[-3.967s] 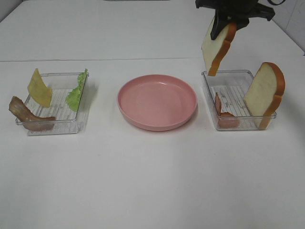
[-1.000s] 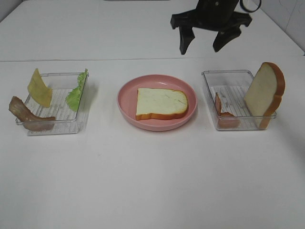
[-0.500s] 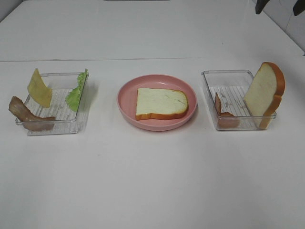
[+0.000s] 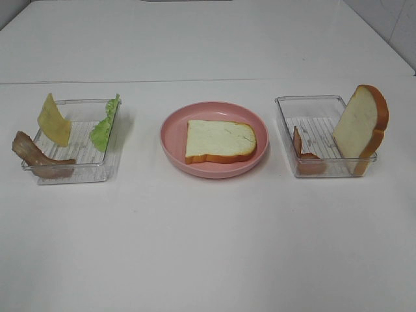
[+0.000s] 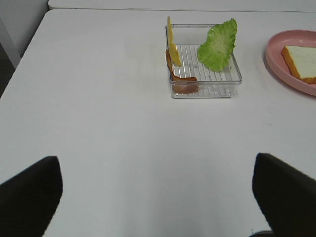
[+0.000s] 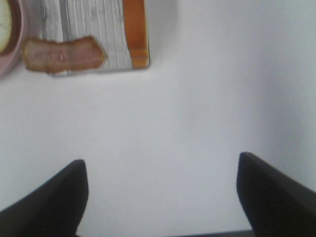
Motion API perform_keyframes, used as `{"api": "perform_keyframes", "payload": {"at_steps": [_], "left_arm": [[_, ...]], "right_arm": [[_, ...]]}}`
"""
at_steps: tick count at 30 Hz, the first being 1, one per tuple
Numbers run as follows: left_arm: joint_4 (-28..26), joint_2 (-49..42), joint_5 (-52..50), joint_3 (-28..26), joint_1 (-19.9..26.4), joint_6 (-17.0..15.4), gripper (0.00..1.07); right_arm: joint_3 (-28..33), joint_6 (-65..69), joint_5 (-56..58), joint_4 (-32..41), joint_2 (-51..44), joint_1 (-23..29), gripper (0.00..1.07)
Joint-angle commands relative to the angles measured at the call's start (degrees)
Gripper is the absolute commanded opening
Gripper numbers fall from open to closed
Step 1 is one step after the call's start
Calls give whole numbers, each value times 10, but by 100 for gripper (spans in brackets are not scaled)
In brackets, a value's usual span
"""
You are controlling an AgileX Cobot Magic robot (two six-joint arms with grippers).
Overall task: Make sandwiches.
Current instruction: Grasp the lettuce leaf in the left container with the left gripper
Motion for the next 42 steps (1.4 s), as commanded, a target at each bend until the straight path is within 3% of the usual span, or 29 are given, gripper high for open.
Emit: {"api": "perform_keyframes", "payload": {"at_steps": [1,2,5,7,18,31,42], "left_arm": [[-2,-6,-3,-1,-2,0,100],[-2,-6,-3,-1,-2,0,100],[-2,-6,-3,-1,-2,0,100],[-2,-6,-3,-1,-2,0,100],[-2,-6,-3,-1,-2,0,100],[-2,-6,-3,-1,-2,0,100],[-1,0,-3,-1,-2,0,100]], "right_arm": [[103,-3,-14,-6,-112,-2,77],[149,-8,-28,-6,-185,-2,76],[172,-10,-36,-6,-221,-2,76],[240,-10,-64,-6,-340,-2,76],[334,-10,-68,-15,-567,-2,76],[397,-14,-69,-15,-743,-2,76],[398,-25,-69,-8,-742,-1,76]]}}
